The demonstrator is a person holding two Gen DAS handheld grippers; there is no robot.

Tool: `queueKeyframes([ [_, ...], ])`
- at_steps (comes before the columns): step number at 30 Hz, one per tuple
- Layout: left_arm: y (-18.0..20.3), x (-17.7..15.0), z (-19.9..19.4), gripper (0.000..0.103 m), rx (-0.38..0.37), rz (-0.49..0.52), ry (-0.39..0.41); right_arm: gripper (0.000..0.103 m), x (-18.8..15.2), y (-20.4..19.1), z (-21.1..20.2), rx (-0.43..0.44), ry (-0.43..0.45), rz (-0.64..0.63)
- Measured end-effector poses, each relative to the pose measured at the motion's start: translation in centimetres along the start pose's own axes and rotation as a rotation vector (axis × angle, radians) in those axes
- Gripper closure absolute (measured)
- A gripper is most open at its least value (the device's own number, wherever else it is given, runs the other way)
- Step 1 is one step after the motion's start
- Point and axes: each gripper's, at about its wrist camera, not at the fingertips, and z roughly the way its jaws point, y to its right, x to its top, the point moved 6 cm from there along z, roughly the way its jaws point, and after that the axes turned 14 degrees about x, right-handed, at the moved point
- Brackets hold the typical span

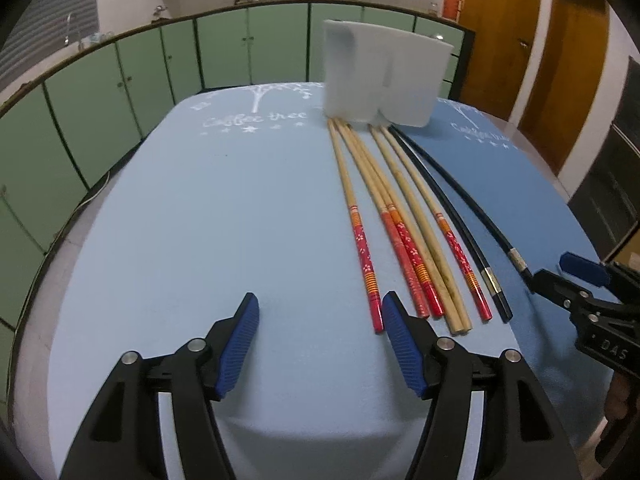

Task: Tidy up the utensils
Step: 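Return the right tool to the chopsticks and grasp a black chopstick, then grasp a red-patterned chopstick with the left tool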

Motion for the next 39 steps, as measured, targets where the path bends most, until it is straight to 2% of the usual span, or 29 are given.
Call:
queueKeyframes([
  [4, 0.1, -0.4, -0.5, 0.040, -0.012, 0.003, 0.003, 0.050, -0.6, -1.1, 0.1, 0.049, -0.007, -0.018],
  [11, 0.6, -0.8, -0.8, 0.040, -0.035, 0.000, 0.009, 0.059, -1.0, -0.6, 0.2, 0.074, 0.002, 0.019],
  [18, 0.9, -0.7, -0.5, 0.040, -0.062, -0.020, 0.004, 0.076, -1.0, -0.5, 0.5, 0.084, 0.013, 0.017],
  [23, 1.3, -0.5, -0.3, 0.054, -0.078, -0.029, 0.002, 0.084, -0.9, -1.0, 0.8, 0.065, 0.016, -0.015],
  [29, 1.6, -0.4, -0.4, 0.057, -0.090, -0.042, -0.002, 0.088, -0.6, -0.7, 0.9, 0.067, 0.019, 0.000],
  [32, 1.8, -0.5, -0.5, 0.070, -0.078, -0.046, 0.008, 0.091, -0.6, -0.6, 0.9, 0.060, 0.024, -0.001],
  [37, 2.0, -0.6, -0.6, 0.076, -0.056, -0.058, 0.026, 0.092, -0.7, -0.6, 0.9, 0.048, 0.032, -0.006],
  [39, 2.1, -0.6, -0.5, 0.081, -0.041, -0.063, 0.033, 0.093, -0.8, -0.7, 1.0, 0.037, 0.036, -0.019],
])
